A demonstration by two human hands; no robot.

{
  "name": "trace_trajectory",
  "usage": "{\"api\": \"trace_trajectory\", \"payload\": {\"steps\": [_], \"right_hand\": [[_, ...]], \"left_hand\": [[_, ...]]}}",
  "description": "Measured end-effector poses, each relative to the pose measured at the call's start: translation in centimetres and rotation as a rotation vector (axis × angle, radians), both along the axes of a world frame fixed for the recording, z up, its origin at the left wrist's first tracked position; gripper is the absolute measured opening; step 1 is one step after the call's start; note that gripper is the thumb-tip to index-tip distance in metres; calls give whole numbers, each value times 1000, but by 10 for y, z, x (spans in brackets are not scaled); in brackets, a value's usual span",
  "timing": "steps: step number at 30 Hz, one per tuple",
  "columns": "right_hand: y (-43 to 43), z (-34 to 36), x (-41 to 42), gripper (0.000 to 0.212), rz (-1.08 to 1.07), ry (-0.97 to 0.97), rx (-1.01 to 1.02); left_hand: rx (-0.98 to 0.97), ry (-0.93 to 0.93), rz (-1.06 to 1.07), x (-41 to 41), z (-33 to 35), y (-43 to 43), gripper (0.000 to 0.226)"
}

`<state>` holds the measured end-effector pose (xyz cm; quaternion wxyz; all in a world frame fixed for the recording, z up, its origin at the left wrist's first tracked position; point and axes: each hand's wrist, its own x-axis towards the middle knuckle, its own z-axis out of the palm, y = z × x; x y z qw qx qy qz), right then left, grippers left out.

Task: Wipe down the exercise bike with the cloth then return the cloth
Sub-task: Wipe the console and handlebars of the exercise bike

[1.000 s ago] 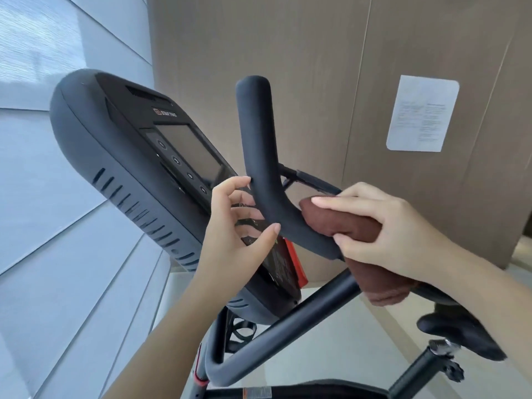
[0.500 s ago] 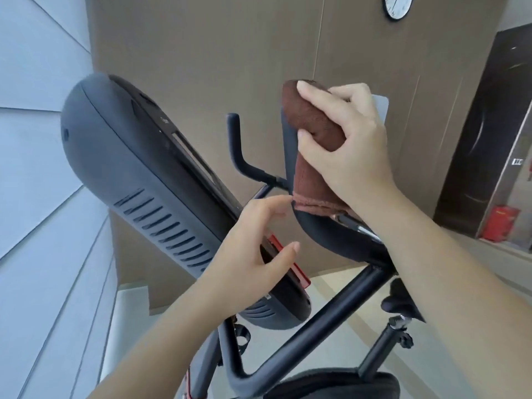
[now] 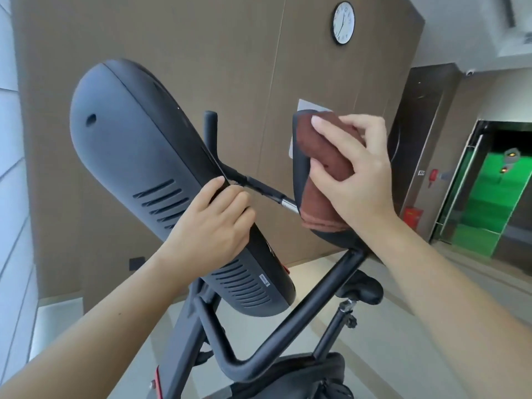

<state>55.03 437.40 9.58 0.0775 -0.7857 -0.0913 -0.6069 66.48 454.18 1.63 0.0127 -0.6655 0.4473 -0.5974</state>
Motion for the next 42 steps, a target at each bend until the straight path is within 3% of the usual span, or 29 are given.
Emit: {"api": "trace_trajectory", "payload": {"steps": [6, 12, 14, 18, 21, 25, 33, 42], "right_hand": [[11, -24, 20, 41, -373, 83, -245], [-11, -87, -6, 47, -352, 181, -273], [-10, -80, -12, 43, -244, 211, -175], [6, -33, 7, 38, -106, -21, 49], [24, -21, 30, 40, -182, -122, 63], [18, -53, 37, 38, -402, -116, -56], [-9, -94, 29, 41, -322, -223, 15], [-61, -109, 1, 52, -168, -11, 196]], "left_hand": [[12, 39, 4, -4, 1, 2, 25], [30, 136, -22, -9, 1, 7, 25], [22, 178, -36, -11, -1, 9, 27], [23, 177, -24, -13, -2, 10, 28], [-1, 172, -10, -14, -6, 8, 27], [-34, 175, -34, -14, -11, 5, 22], [-76, 228, -54, -20, -16, 1, 24], [-83, 278, -73, -25, -28, -19, 17]]}}
